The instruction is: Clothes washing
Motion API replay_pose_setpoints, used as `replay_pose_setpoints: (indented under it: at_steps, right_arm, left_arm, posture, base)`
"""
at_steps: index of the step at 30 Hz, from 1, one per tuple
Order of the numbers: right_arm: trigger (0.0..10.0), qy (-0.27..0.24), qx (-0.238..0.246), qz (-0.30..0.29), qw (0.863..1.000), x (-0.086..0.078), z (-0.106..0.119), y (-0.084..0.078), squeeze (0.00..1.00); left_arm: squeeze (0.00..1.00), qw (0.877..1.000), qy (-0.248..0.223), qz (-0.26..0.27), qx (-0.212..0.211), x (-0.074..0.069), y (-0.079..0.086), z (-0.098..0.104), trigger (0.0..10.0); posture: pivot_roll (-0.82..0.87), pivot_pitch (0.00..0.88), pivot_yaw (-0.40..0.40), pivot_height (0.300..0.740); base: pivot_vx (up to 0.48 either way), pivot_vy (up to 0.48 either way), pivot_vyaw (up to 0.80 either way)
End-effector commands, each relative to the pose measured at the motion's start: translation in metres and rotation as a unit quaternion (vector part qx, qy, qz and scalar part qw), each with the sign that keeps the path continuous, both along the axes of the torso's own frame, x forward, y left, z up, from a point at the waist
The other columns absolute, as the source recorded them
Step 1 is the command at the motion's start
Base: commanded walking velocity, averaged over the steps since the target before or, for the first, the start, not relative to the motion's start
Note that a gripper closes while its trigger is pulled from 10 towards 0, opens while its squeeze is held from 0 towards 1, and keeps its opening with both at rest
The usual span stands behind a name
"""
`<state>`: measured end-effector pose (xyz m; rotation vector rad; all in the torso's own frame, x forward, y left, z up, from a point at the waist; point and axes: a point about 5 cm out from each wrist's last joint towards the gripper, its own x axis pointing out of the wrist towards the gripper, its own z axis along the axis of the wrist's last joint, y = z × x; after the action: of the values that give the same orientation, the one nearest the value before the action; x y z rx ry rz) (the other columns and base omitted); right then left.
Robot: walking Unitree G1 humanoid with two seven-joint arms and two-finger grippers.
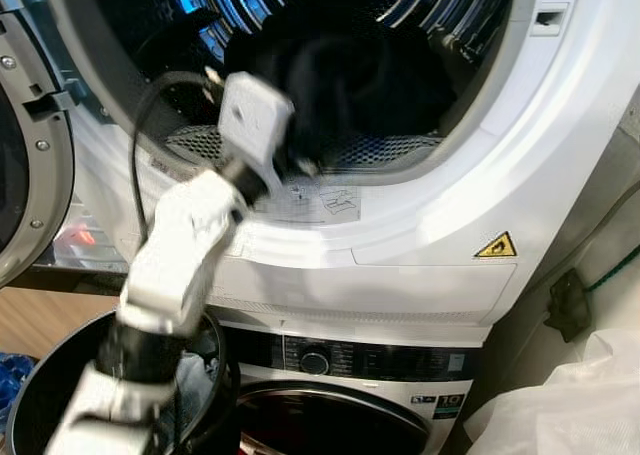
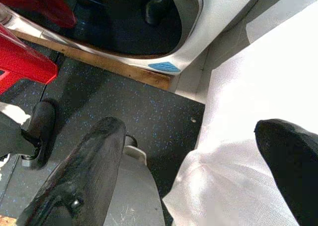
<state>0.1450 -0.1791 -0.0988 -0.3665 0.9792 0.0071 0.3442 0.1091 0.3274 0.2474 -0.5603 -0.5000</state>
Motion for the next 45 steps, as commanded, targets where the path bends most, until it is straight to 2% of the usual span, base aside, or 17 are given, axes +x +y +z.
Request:
replay_pose_setpoints:
  at_steps: [1,5,8,11,12,14,16,19,20,25,33,35,39,45]
  right_arm:
    - [10.0,0.002,0.005,-0.006,1.0,-0.002,-0.001,0.003,0.0]
    - [10.0,0.002,0.004,-0.007,1.0,-0.001,-0.001,0.002,0.0]
    - [10.0,0.001,0.005,-0.009,1.0,-0.001,0.0,0.002,0.0]
    - [10.0,0.002,0.005,-0.01,1.0,-0.001,-0.001,0.002,0.0]
    - [10.0,0.003,0.005,-0.009,1.0,-0.002,-0.001,0.002,0.0]
    - [10.0,0.004,0.005,-0.012,1.0,-0.003,-0.001,0.002,0.0]
    - [10.0,0.003,0.005,-0.018,1.0,-0.004,-0.001,0.0,0.0]
    - [10.0,0.004,0.002,-0.021,1.0,-0.007,-0.002,-0.003,0.0]
    - [10.0,0.006,0.0,-0.024,1.0,-0.009,-0.002,-0.005,0.0]
    - [10.0,0.009,-0.005,-0.032,0.999,-0.014,-0.004,-0.009,0.0]
    - [10.0,0.015,-0.015,-0.029,0.999,-0.019,-0.004,-0.017,0.0]
    - [10.0,0.016,-0.015,-0.028,0.999,-0.019,-0.004,-0.017,0.0]
    - [10.0,0.016,-0.016,-0.025,0.999,-0.019,-0.004,-0.018,0.0]
    - [10.0,0.013,-0.015,-0.025,0.999,-0.016,-0.003,-0.017,0.0]
  left_arm:
    - [0.0,1.0,0.015,0.02,0.006,0.01,0.008,0.001,10.0]
    - [0.0,0.998,0.052,0.0,0.027,0.034,0.005,0.015,10.0]
    - [0.0,0.997,0.075,-0.035,0.008,0.045,0.002,0.024,10.0]
    - [0.0,0.996,0.081,-0.03,-0.027,0.056,0.002,0.033,10.0]
    - [0.0,0.997,0.072,-0.012,-0.033,0.061,0.002,0.038,10.0]
    - [0.0,0.997,0.067,-0.005,-0.04,0.064,0.001,0.044,10.0]
    - [0.0,0.995,0.063,-0.013,-0.07,0.064,0.001,0.051,10.0]
    - [0.0,0.994,0.067,0.001,-0.088,0.067,0.005,0.055,10.0]
    - [0.0,0.992,0.078,0.02,-0.095,0.07,0.009,0.053,10.0]
    - [0.0,0.989,0.097,0.044,-0.105,0.075,0.018,0.044,10.0]
    - [0.0,0.986,0.127,0.072,-0.081,0.08,0.022,0.024,10.0]
    - [0.0,0.986,0.132,0.074,-0.077,0.08,0.022,0.021,10.0]
    - [0.0,0.981,0.179,0.066,-0.042,0.082,0.017,-0.002,10.0]
    - [0.0,0.982,0.184,0.035,-0.032,0.081,0.009,-0.004,10.0]
  posture:
    - [0.1,0.0,0.084,0.74]
    - [0.09,0.0,0.091,0.74]
    - [0.08,0.0,0.096,0.74]
    - [0.08,0.0,0.096,0.74]
    - [0.07,0.0,0.097,0.74]
    - [0.04,0.0,0.104,0.74]
    - [0.04,0.0,0.104,0.74]
    - [0.01,0.0,0.11,0.74]
    - [0.0,0.0,0.11,0.74]
    - [-0.03,0.0,0.112,0.74]
    - [-0.05,0.0,0.098,0.74]
    - [-0.05,0.0,0.098,0.74]
    - [-0.05,0.0,0.092,0.74]
    - [-0.05,0.0,0.089,0.74]
  base:
    - [0.0,0.0,0.0]
    - [0.0,0.0,0.0]
    - [0.0,0.0,0.0]
    - [0.0,0.0,0.0]
    - [0.0,0.0,0.0]
    - [0.0,0.0,0.0]
    - [0.0,0.0,0.0]
    - [0.0,0.0,0.0]
    - [0.0,0.0,0.0]
    - [0.0,0.0,0.0]
    - [0.0,0.0,0.0]
    - [0.0,0.0,0.0]
    - [0.0,0.0,0.0]
    - [0.0,0.0,0.0]
